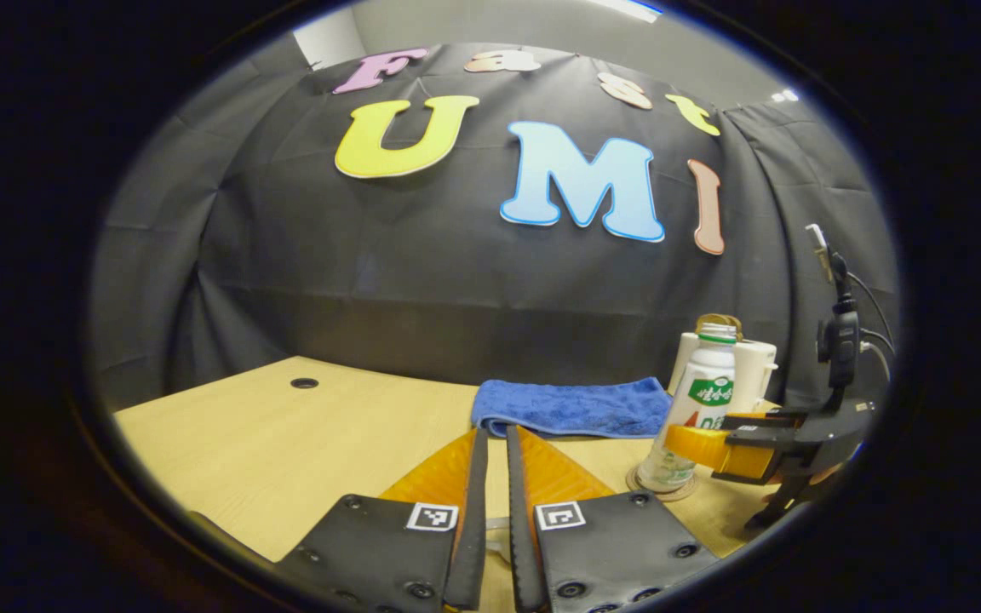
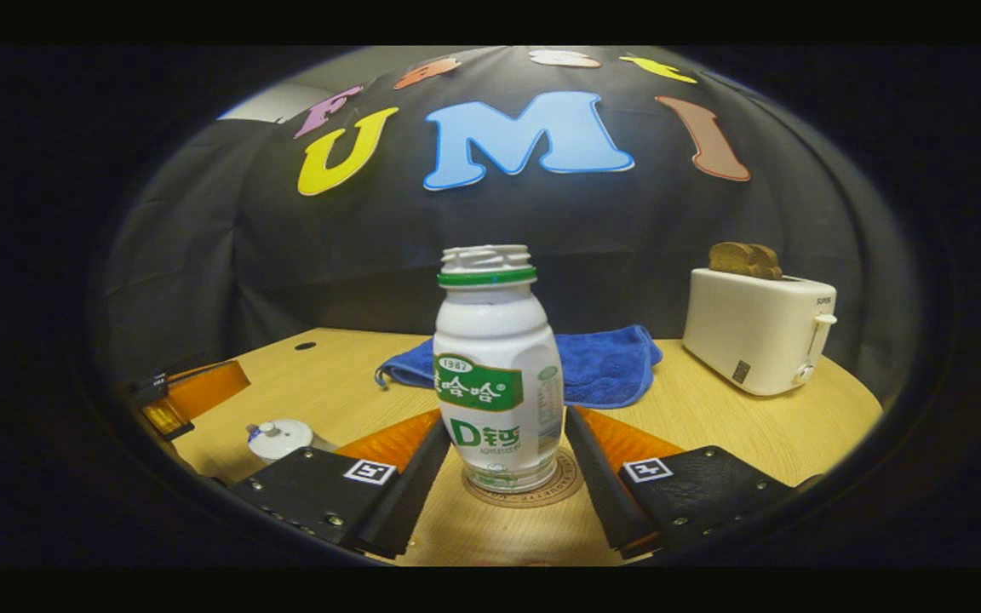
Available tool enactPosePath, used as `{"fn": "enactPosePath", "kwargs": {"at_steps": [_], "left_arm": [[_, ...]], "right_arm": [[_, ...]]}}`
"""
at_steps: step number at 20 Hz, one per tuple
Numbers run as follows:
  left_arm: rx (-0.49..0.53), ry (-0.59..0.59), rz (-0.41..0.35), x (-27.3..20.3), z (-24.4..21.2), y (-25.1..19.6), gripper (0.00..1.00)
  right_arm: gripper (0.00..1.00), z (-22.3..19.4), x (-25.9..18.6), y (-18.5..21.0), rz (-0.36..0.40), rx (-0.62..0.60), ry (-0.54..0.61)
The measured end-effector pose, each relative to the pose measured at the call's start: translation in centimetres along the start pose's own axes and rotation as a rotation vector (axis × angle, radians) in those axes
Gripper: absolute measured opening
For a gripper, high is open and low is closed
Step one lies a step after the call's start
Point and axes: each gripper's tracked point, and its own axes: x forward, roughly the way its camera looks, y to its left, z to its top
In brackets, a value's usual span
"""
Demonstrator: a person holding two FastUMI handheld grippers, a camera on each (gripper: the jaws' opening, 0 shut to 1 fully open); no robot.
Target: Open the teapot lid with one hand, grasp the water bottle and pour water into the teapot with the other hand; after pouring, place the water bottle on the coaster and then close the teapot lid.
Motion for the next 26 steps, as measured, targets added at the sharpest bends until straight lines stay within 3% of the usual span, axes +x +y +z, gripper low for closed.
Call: {"fn": "enactPosePath", "kwargs": {"at_steps": [3,4,6,8,10,12,15,18,24,25,26], "left_arm": [[0.0,0.003,0.0,-0.1,-0.1,0.0,0.24],[0.001,0.004,-0.001,-0.1,-0.1,0.0,0.19],[0.002,0.004,-0.001,-0.1,-0.1,0.0,0.24],[0.0,0.004,0.002,-0.1,-0.1,0.1,0.14],[-0.005,0.001,0.001,-0.1,0.0,0.2,0.14],[-0.008,-0.002,0.001,-0.2,0.0,0.2,0.24],[-0.008,-0.001,0.001,-0.2,0.0,0.1,0.24],[-0.006,-0.001,0.002,-0.2,0.0,0.2,0.14],[-0.016,-0.017,-0.015,-0.6,0.7,-0.3,0.24],[-0.013,-0.029,-0.018,-0.8,1.2,-0.5,0.22],[-0.008,-0.046,-0.024,-1.3,1.9,-0.8,0.19]], "right_arm": [[0.82,0.7,-0.6,-0.1,0.003,0.007,-0.027],[0.82,0.9,-0.8,0.0,0.008,0.006,-0.034],[0.82,1.4,-1.2,0.2,0.012,-0.003,-0.046],[0.82,1.8,-1.4,0.5,0.016,-0.018,-0.06],[0.82,2.6,-1.9,0.7,0.016,-0.028,-0.084],[0.82,3.6,-2.3,0.6,0.009,-0.038,-0.115],[0.82,5.3,-3.2,0.8,0.009,-0.046,-0.169],[0.82,6.9,-4.2,0.8,0.011,-0.036,-0.224],[0.82,9.4,-8.9,0.1,-0.03,0.003,-0.338],[0.82,9.0,-9.7,-0.1,-0.038,0.019,-0.345],[0.67,8.4,-10.5,-0.2,-0.046,0.035,-0.346]]}}
